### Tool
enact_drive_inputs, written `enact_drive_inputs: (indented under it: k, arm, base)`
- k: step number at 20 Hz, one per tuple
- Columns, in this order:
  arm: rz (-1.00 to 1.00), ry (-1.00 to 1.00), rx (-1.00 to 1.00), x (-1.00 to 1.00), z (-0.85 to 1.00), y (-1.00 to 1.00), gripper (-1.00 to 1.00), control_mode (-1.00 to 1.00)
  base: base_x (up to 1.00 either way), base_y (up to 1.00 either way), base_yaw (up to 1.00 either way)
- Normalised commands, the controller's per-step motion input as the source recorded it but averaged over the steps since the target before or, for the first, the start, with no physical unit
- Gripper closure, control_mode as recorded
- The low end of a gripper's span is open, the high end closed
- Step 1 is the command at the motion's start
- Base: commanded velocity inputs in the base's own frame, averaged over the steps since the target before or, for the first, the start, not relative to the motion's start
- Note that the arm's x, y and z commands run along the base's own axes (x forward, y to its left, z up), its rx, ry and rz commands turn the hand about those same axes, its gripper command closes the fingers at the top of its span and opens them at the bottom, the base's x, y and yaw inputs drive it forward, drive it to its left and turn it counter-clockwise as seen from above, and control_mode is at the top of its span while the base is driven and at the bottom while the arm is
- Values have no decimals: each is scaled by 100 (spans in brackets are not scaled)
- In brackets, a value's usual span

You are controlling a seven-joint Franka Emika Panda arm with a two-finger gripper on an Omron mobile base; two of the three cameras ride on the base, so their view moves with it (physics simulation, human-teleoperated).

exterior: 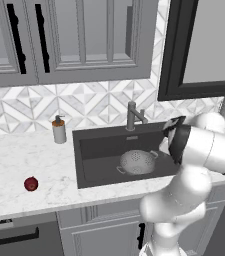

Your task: Put the colander in the sink, put the pear in the colander, and turn on the sink faucet and pour water over the colander.

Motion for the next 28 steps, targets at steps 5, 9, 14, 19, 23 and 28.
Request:
enact_drive_inputs:
  k: [5,9,14,19,23,28]
  arm:
    - [5,-23,0,-67,48,3,-100,-100]
    - [11,-20,-3,-56,51,20,-100,-100]
    - [11,-18,-2,-40,57,43,-100,-100]
    - [2,-14,-3,-24,33,91,-100,-100]
    - [-3,-4,0,0,27,100,-100,-100]
    - [-5,0,0,1,26,100,-100,-100]
  base:
    - [0,0,0]
    - [0,0,0]
    - [0,0,0]
    - [0,0,0]
    - [0,0,0]
    - [0,0,0]
